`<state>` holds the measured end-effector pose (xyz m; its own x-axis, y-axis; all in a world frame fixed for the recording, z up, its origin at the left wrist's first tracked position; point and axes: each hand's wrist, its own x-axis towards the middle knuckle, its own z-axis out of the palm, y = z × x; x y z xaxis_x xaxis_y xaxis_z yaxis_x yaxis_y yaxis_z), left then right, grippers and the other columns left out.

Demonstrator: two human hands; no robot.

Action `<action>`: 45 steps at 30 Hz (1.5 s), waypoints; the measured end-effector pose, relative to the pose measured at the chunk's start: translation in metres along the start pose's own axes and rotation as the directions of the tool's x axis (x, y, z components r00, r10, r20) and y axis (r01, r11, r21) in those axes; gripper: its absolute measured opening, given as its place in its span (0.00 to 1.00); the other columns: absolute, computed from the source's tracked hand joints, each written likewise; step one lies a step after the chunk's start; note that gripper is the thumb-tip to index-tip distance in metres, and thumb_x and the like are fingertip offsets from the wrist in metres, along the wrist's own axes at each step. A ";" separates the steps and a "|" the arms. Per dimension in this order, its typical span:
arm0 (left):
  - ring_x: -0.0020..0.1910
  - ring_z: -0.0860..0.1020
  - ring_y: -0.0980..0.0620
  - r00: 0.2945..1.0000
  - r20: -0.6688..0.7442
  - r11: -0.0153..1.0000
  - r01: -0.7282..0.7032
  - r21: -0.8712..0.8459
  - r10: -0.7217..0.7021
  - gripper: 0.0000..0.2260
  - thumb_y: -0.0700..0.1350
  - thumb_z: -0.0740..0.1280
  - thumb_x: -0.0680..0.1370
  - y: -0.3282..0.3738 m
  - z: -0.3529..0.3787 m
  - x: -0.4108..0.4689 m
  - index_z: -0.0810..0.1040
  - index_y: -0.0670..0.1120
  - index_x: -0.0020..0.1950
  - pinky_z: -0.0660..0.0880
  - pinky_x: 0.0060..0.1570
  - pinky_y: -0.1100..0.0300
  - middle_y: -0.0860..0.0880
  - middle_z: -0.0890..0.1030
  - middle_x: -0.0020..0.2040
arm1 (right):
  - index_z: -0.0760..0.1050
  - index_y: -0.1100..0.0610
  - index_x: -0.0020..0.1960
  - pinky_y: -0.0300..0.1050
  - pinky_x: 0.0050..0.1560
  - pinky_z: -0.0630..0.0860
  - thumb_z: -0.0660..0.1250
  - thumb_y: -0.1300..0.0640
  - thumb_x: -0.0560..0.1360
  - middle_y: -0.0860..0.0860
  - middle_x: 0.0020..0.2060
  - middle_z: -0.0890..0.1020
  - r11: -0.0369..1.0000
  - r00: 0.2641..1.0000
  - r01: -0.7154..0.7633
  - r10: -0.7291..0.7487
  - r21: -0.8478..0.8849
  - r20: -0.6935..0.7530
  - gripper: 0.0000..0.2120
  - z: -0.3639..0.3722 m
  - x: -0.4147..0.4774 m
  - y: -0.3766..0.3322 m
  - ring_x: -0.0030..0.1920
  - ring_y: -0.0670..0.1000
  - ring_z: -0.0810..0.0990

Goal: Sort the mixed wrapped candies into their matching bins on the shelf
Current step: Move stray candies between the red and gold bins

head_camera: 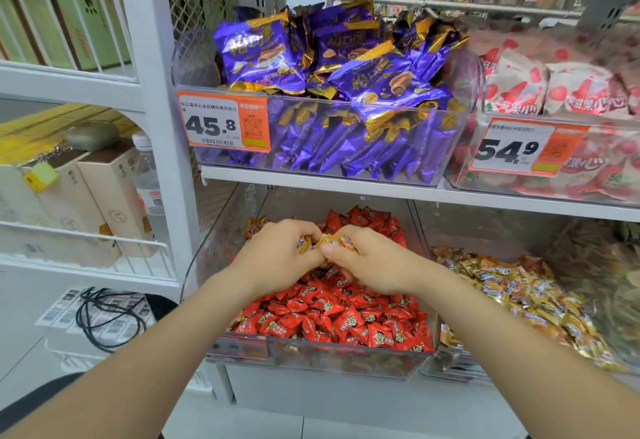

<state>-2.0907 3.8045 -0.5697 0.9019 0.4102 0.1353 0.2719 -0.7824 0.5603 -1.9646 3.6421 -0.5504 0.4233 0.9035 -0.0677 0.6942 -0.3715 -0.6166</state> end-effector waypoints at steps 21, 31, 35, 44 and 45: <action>0.27 0.70 0.57 0.948 -0.223 0.939 -0.273 -0.209 0.226 0.13 0.60 0.69 0.81 0.106 0.032 -0.037 0.78 0.53 0.43 0.70 0.34 0.58 0.52 0.78 0.31 | 0.82 0.53 0.46 0.43 0.29 0.74 0.69 0.43 0.81 0.52 0.31 0.80 0.864 0.880 -0.144 0.335 0.483 -0.336 0.14 -0.058 -0.089 0.047 0.27 0.51 0.74; 0.49 0.81 0.42 0.967 -0.086 0.966 -0.227 0.125 0.238 0.10 0.62 0.64 0.80 0.221 0.130 0.000 0.74 0.57 0.48 0.74 0.41 0.52 0.51 0.83 0.46 | 0.81 0.45 0.63 0.50 0.65 0.77 0.77 0.47 0.75 0.44 0.60 0.83 0.970 0.879 -0.237 0.238 0.054 -0.413 0.17 -0.097 -0.150 0.178 0.62 0.46 0.81; 0.64 0.75 0.36 0.983 0.171 0.995 -0.080 0.064 0.068 0.22 0.59 0.69 0.77 0.220 0.177 0.040 0.71 0.53 0.68 0.74 0.61 0.47 0.43 0.75 0.63 | 0.80 0.42 0.68 0.47 0.61 0.78 0.77 0.49 0.76 0.40 0.57 0.84 0.973 0.862 -0.229 0.206 0.006 -0.463 0.21 -0.108 -0.169 0.192 0.54 0.41 0.82; 0.68 0.71 0.41 0.915 0.229 0.906 -0.378 0.192 0.333 0.18 0.49 0.63 0.81 0.204 0.159 0.024 0.74 0.48 0.71 0.70 0.68 0.46 0.44 0.75 0.67 | 0.82 0.46 0.68 0.47 0.67 0.75 0.75 0.49 0.75 0.44 0.64 0.84 0.925 0.950 -0.254 0.184 -0.281 -0.252 0.20 -0.100 -0.160 0.186 0.65 0.48 0.80; 0.64 0.73 0.43 0.892 0.202 0.876 -0.442 0.194 0.405 0.15 0.48 0.63 0.81 0.200 0.148 0.016 0.76 0.50 0.67 0.72 0.64 0.47 0.46 0.77 0.63 | 0.82 0.46 0.66 0.46 0.67 0.76 0.74 0.50 0.76 0.44 0.62 0.84 0.928 0.940 -0.252 0.166 -0.276 -0.298 0.19 -0.102 -0.157 0.177 0.64 0.48 0.81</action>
<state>-1.9719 3.5853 -0.5768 0.9822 -0.0456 0.1823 -0.0950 -0.9576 0.2720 -1.8493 3.4131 -0.5689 0.6867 0.7238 0.0677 0.6983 -0.6309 -0.3380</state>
